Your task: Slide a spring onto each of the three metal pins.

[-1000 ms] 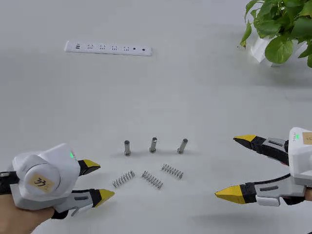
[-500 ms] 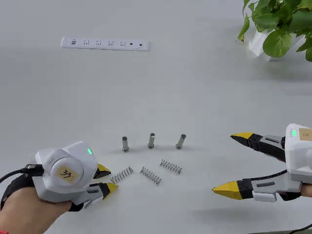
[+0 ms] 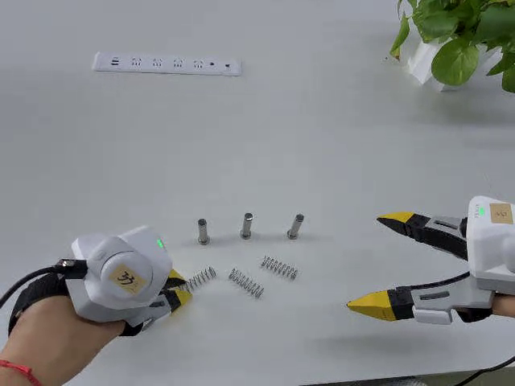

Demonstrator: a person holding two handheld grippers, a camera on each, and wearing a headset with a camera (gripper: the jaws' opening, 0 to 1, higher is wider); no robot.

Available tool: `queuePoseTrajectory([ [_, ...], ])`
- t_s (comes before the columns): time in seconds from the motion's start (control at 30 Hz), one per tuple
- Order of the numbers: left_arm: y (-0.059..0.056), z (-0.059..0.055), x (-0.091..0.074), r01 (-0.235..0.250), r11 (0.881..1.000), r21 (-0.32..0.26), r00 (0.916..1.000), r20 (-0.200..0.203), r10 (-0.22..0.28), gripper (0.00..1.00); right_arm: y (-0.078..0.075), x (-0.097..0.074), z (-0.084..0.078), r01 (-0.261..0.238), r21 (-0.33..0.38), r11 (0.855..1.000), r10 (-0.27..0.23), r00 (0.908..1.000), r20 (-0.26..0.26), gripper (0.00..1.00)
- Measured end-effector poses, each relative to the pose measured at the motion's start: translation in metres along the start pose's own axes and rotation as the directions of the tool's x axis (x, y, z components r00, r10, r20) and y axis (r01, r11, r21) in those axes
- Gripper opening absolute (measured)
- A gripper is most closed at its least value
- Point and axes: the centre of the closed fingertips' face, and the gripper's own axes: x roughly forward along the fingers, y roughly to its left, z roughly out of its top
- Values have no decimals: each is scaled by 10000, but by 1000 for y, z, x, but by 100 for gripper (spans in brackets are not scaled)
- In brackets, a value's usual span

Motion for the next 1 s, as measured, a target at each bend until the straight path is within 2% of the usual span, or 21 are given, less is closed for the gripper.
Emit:
queuePoseTrajectory([
  [0.17,0,0,0,-31,9999,132,9999,-156,33,7,0,0,-1,5,38,10000,-5,10000,10,87],
  [0.5,-1,0,0,86,9999,124,9999,-94,-85,7,2,0,-2,-22,75,10000,22,10000,1,86],
  [0.77,-4,0,-2,171,9999,2,9998,31,-171,7,5,1,-1,-72,33,10000,72,10000,-28,85],
  [1.0,-4,5,-9,150,9997,-201,9992,366,-142,7,13,4,8,-272,-88,9996,272,9996,31,84],
])
